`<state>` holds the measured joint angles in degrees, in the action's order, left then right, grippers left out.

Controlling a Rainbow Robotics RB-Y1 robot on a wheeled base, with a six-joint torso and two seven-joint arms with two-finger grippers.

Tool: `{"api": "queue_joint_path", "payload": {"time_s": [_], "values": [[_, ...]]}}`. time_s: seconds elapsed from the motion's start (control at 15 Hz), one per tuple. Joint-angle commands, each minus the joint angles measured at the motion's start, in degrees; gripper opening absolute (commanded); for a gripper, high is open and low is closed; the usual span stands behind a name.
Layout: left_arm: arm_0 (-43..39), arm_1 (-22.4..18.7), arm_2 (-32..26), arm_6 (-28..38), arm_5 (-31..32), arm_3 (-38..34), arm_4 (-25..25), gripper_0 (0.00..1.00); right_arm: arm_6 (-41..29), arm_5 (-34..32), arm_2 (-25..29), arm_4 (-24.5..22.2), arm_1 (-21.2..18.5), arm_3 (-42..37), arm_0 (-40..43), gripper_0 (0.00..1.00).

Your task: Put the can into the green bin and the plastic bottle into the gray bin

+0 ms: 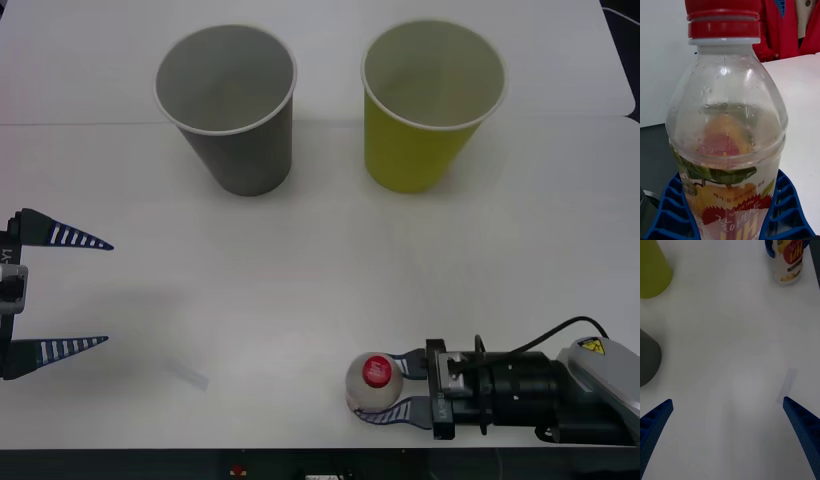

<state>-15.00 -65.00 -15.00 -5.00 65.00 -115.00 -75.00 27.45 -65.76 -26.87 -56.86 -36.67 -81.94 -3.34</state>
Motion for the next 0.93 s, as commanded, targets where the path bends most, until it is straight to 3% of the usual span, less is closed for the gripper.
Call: {"api": "queue_joint_path", "payload": {"time_s": [0.07, 0.33, 0.93], "values": [[0.0, 0.0, 0.0, 0.0, 0.0, 0.0, 0.0, 1.00, -8.7, -0.1, 4.2, -4.4, -1.2, -6.6, 1.9, 0.00], [0.0, 0.0, 0.0, 0.0, 0.0, 0.0, 0.0, 1.00, -27.8, 0.0, 13.2, -16.6, -1.2, -20.2, 5.5, 0.00], [0.0, 0.0, 0.0, 0.0, 0.0, 0.0, 0.0, 1.00, -65.5, 1.0, 23.3, -36.6, -1.3, -41.6, 7.2, 0.00]]}}
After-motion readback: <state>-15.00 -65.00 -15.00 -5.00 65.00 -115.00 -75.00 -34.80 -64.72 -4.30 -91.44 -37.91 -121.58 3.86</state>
